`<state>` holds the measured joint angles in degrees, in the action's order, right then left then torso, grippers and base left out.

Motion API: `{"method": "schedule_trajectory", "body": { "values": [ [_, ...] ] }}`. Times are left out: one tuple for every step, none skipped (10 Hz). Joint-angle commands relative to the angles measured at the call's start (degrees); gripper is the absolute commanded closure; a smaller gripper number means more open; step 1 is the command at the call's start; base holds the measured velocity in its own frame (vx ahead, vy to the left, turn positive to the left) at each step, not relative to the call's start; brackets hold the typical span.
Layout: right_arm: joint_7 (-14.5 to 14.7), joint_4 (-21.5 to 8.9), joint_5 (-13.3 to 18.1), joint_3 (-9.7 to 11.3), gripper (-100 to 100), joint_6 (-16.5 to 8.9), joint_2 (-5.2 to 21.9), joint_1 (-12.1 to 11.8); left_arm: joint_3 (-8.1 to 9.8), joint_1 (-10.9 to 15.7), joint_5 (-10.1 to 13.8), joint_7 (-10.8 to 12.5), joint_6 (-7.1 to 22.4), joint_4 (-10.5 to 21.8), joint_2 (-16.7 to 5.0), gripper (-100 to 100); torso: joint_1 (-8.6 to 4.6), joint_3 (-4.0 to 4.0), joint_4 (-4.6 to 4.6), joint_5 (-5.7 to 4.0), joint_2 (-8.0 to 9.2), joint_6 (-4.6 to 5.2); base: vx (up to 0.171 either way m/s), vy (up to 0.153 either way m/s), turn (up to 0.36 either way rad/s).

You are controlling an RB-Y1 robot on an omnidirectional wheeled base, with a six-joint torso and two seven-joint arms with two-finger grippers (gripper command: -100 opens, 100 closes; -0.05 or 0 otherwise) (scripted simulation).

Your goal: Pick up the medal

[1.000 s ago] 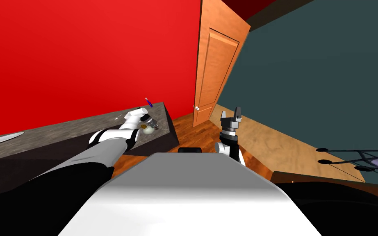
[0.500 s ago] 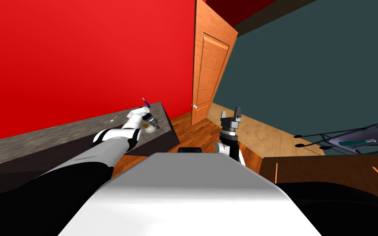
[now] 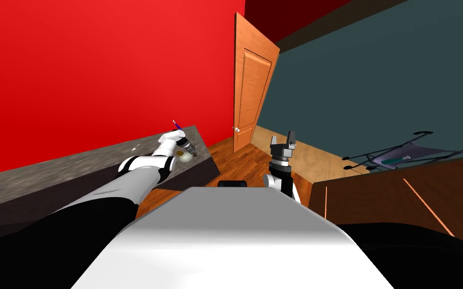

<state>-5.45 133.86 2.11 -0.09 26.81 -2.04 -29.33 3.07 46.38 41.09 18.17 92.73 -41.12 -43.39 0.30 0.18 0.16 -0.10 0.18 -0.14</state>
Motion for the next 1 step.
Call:
{"method": "schedule_trajectory", "body": {
  "values": [
    [0.0,0.0,0.0,0.0,0,0.0,0.0,0.0,0.0,0.0,0.0,0.0,0.0,0.0,0.0,0,0.0,0.0,0.0,0.0,0.0,0.0,-0.008,0.003,0.003]
  ]
}}
